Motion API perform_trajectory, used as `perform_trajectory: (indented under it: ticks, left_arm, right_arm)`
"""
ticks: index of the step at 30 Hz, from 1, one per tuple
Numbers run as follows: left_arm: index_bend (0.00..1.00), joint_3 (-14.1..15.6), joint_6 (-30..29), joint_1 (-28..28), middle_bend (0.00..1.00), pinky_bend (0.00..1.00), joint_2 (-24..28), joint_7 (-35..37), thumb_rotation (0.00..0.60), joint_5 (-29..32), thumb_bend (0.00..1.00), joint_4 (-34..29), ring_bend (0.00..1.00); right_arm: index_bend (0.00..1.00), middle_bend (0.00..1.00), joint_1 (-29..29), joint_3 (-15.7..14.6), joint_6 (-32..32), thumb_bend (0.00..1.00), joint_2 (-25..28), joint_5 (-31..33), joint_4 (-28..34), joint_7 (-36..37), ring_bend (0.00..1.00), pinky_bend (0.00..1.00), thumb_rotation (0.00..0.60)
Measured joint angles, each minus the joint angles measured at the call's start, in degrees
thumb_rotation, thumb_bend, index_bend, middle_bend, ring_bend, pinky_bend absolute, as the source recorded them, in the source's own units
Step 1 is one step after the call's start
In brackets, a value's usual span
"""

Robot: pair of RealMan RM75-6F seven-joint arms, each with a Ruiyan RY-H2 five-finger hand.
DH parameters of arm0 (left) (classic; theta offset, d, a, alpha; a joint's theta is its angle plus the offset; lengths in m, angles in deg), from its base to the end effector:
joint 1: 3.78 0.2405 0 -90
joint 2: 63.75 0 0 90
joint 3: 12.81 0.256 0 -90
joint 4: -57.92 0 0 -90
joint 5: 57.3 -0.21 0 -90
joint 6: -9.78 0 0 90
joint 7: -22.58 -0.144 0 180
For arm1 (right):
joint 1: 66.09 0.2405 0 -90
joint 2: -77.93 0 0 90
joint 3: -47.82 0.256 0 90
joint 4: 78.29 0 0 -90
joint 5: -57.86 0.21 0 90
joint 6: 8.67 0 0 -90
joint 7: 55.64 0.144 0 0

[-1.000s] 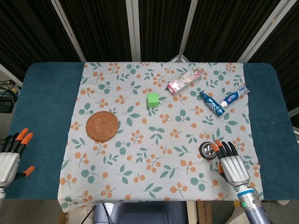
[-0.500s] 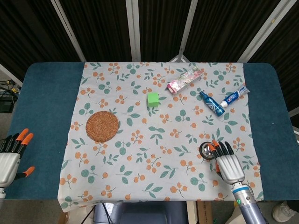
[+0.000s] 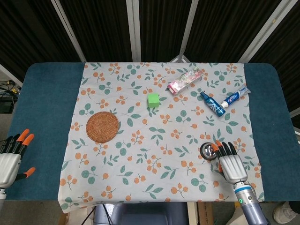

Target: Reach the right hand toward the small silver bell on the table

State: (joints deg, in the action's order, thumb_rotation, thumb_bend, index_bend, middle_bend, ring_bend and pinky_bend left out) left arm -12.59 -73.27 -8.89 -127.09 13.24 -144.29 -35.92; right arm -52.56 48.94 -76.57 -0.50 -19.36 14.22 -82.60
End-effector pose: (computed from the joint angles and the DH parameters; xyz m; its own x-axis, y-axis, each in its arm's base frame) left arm -0.3102 0.1702 0.1482 0.5329 0.0844 0.8420 0.8461 -0.0437 -0.5312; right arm -0.2805 -0.2066 0.0382 0.5774 -0.2836 0.7656 -0.8156 -0.1569 0.5570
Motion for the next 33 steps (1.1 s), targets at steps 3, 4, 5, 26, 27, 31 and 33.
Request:
perform_trajectory:
  ticks: [3, 4, 5, 26, 27, 31, 33]
  left_arm:
    - [0.0, -0.01, 0.01, -0.02, 0.0, 0.0, 0.0, -0.18, 0.6, 0.01, 0.01, -0.17, 0.0]
    - [0.0, 0.0, 0.01, -0.01, 0.0, 0.0, 0.01, -0.19, 0.6, 0.02, 0.01, -0.18, 0.0]
    - [0.0, 0.01, 0.0, 0.0, 0.0, 0.0, 0.02, -0.18, 0.6, 0.01, 0.01, -0.17, 0.0]
    - [0.0, -0.14, -0.1, -0.01, 0.0, 0.0, -0.01, -0.04, 0.6, 0.09, 0.01, -0.04, 0.0]
    - [0.0, -0.14, -0.09, -0.01, 0.0, 0.0, 0.01, -0.05, 0.6, 0.13, 0.01, -0.06, 0.0]
    - [0.0, -0.15, 0.04, -0.01, 0.0, 0.0, 0.12, 0.02, 0.6, 0.29, 0.01, -0.21, 0.0]
    - [0.0, -0.1, 0.08, 0.02, 0.0, 0.0, 0.23, 0.08, 0.6, 0.33, 0.01, -0.14, 0.0]
  right_arm:
    - [0.0, 0.0, 0.1, -0.42, 0.78, 0.93, -0.15, 0.92, -0.56, -1.31, 0.0, 0.0, 0.6]
    - [0.0, 0.0, 0.13, -0.6, 1.05, 0.93, -0.22, 1.21, -0.76, -1.84, 0.0, 0.0, 0.6]
    - [0.0, 0.0, 0.15, -0.81, 1.33, 0.93, -0.29, 1.49, -0.95, -2.44, 0.0, 0.0, 0.6]
    - [0.0, 0.0, -0.38, 1.37, -6.79, 0.52, -0.4, -1.73, -0.27, -0.9, 0.0, 0.0, 0.6]
    - [0.0, 0.0, -0.59, 1.64, -7.95, 0.47, 0.05, -2.47, -0.07, 0.32, 0.0, 0.0, 0.6]
    - [0.0, 0.0, -1.71, 2.04, -10.47, 0.36, 2.86, -3.72, 2.41, 3.59, 0.0, 0.0, 0.6]
    - [0.0, 0.0, -2.44, 1.99, -11.58, 0.34, 4.77, -4.43, 3.91, 5.37, 0.0, 0.0, 0.6]
